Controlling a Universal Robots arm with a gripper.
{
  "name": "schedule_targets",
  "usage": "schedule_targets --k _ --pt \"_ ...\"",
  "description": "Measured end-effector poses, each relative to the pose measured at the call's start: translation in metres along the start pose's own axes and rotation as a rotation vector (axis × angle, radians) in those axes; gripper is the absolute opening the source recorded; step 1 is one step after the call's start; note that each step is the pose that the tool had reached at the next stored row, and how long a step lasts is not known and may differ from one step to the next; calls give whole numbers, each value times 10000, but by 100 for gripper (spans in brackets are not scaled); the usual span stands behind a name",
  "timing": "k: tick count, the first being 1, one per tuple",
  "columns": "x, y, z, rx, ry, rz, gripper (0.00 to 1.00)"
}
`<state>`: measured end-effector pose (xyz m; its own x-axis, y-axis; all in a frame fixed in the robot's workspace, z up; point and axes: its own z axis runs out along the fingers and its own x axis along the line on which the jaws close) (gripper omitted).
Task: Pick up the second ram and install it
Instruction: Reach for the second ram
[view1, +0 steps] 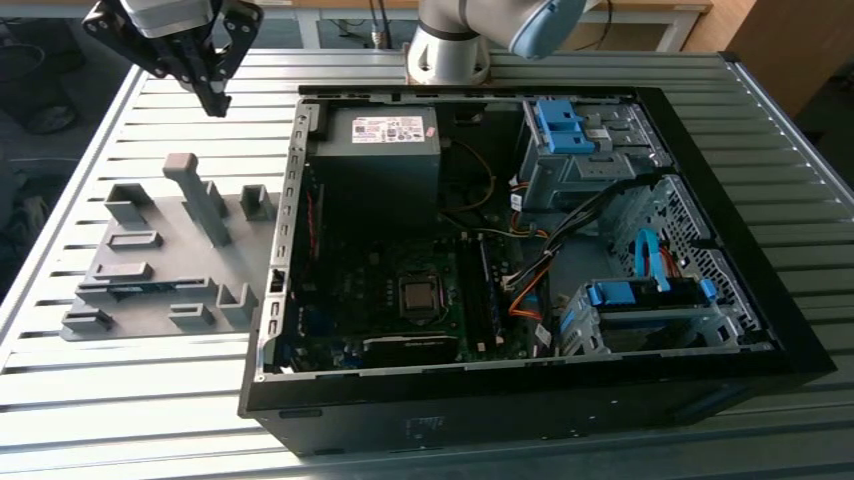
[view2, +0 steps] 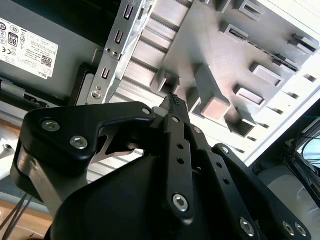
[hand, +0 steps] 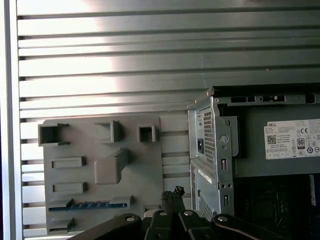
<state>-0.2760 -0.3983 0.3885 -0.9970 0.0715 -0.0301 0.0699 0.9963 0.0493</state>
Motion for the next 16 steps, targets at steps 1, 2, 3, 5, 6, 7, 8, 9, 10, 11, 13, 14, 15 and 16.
schedule_targets --k 1,2,3,5,6,7,8,9,10,11,13,14,15,16 --pt "6 -1 0 0 0 1 11" --pt "11 -1 0 0 0 0 11" --pt "17 -1 0 0 0 0 11" --pt "27 -2 1 0 -1 0 11" --pt "31 -2 1 0 0 0 11" --pt "35 -3 1 0 0 0 11" --pt "39 -3 1 0 0 0 11" --pt "44 -3 2 -1 0 0 11" --pt "48 -4 2 0 0 0 11" --pt "53 -4 2 0 0 0 11" --pt "61 -5 2 0 0 0 11" --pt "67 -5 2 0 1 0 11" --pt "72 -5 2 0 0 0 11" --pt "78 -6 2 1 1 1 11"
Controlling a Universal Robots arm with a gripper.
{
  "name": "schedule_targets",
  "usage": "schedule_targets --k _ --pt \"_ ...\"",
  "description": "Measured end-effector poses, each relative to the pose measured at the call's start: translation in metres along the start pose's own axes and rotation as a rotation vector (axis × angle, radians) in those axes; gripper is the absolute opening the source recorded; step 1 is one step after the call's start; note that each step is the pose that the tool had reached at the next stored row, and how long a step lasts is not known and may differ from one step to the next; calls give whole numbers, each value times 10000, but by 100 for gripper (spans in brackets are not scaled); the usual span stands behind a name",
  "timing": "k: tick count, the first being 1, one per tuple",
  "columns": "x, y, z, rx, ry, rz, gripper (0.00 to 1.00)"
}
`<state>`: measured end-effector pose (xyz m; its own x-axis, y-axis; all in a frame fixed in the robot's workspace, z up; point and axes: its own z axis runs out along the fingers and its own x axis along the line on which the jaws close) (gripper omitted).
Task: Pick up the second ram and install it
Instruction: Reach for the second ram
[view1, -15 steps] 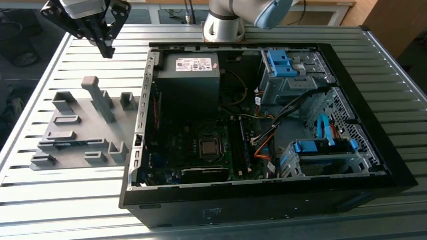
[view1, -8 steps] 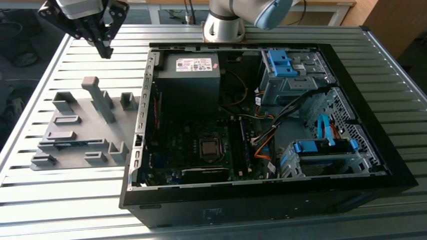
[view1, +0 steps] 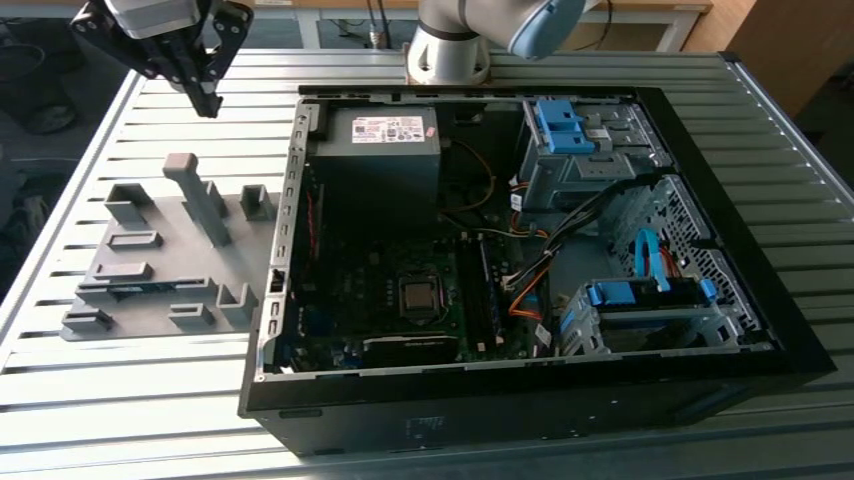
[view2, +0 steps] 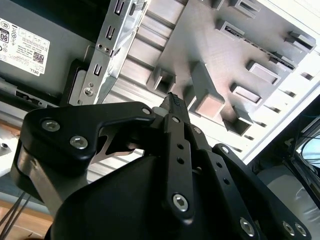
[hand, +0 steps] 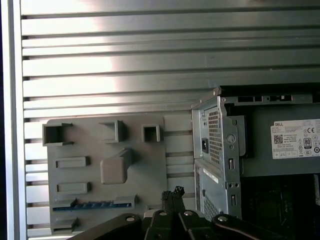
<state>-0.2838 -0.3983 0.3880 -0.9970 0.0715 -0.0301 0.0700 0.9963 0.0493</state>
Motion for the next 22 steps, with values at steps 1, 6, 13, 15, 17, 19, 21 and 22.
schedule_targets --k 1,6,13,15,17,19,21,22 --pt "5 0 0 -1 0 0 11" --pt "31 -2 1 -1 -1 0 11" --pt "75 -5 1 0 0 -1 11" --pt "98 -7 1 -1 -1 0 11" --pt "124 -9 1 -1 0 0 11" --pt "140 -11 2 -1 0 -1 11" --pt "155 -18 3 0 1 -1 11" --pt "162 -22 4 -1 0 -1 11"
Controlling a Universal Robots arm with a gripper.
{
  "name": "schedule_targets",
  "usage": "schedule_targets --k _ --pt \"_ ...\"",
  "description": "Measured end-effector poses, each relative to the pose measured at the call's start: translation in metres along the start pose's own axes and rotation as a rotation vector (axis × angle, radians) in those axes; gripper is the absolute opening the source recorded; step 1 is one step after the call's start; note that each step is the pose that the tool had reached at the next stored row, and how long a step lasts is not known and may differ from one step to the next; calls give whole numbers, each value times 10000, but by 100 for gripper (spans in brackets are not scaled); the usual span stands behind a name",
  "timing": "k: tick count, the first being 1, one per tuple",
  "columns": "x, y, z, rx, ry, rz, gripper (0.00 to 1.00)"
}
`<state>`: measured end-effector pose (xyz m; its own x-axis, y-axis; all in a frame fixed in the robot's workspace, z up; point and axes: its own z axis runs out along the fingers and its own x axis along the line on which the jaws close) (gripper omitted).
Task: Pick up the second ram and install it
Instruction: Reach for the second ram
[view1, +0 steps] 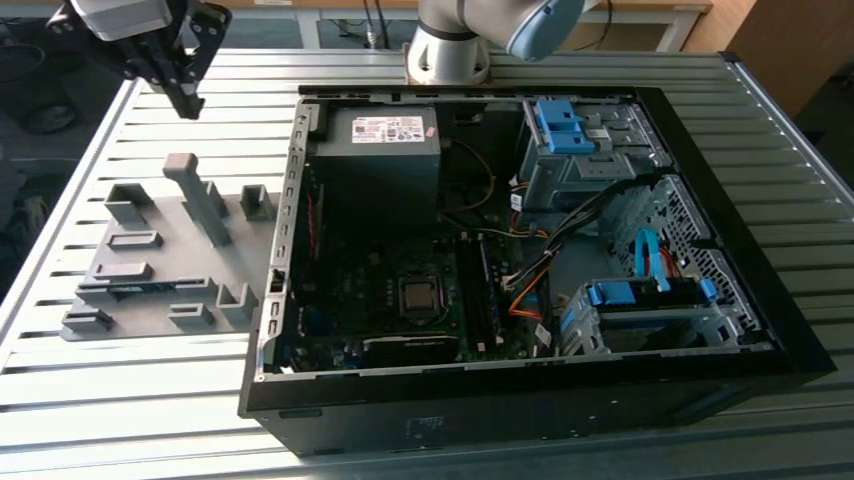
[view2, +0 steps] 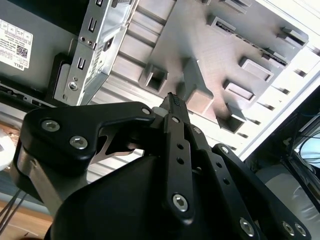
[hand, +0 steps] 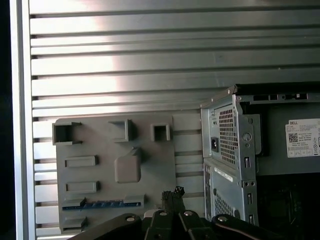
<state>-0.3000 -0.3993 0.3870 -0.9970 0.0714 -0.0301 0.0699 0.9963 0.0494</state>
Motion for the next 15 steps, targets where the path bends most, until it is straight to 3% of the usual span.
schedule_targets --k 15 --pt "150 -84 0 0 1 0 11"
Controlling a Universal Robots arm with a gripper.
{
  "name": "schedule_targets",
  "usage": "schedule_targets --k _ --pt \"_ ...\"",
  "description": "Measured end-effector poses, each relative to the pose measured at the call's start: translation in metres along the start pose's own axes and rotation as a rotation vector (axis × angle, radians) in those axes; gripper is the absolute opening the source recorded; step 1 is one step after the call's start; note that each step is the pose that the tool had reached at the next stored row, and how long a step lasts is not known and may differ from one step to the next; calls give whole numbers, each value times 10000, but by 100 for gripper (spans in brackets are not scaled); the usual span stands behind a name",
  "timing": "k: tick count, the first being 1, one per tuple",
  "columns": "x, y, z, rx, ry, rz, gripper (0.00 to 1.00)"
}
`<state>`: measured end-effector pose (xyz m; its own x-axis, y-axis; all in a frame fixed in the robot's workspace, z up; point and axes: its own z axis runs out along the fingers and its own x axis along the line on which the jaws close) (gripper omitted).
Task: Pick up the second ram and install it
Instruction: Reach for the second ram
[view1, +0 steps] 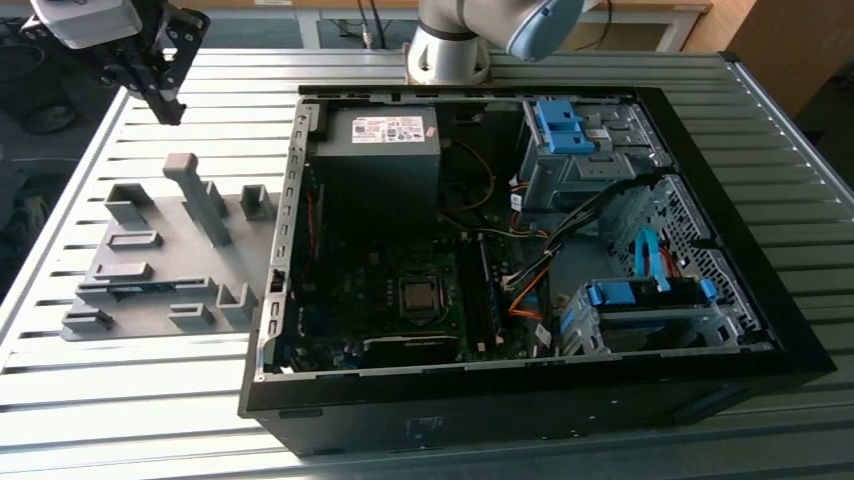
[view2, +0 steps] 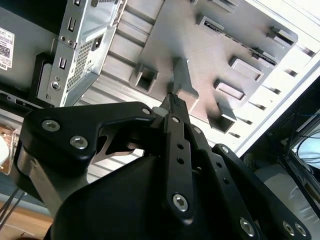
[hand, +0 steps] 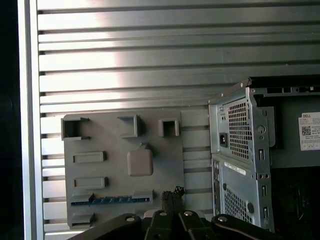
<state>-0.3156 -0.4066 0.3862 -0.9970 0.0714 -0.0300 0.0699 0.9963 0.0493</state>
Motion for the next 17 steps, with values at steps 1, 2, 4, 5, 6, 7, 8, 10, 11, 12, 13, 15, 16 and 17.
schedule_targets --k 1,2,4,5,6,7,8,10,11,12,13,15,16,17 --pt "10 -13 1 -1 0 0 11" --pt "21 -25 1 -1 0 1 11" --pt "46 -41 3 0 -1 2 11" --pt "61 -46 3 0 -1 0 11" --pt "80 -49 3 1 0 0 11" --pt "95 -51 4 0 1 1 11" --pt "108 -53 5 0 2 1 11" --pt "115 -54 8 2 7 -6 11" --pt "115 -54 9 18 15 -21 11" --pt "116 -53 8 61 31 -48 11" --pt "117 -53 10 135 62 -81 11" --pt "116 -54 11 294 178 -156 11" --pt "117 -54 14 319 239 -177 11" --pt "125 -56 18 321 290 -190 11"
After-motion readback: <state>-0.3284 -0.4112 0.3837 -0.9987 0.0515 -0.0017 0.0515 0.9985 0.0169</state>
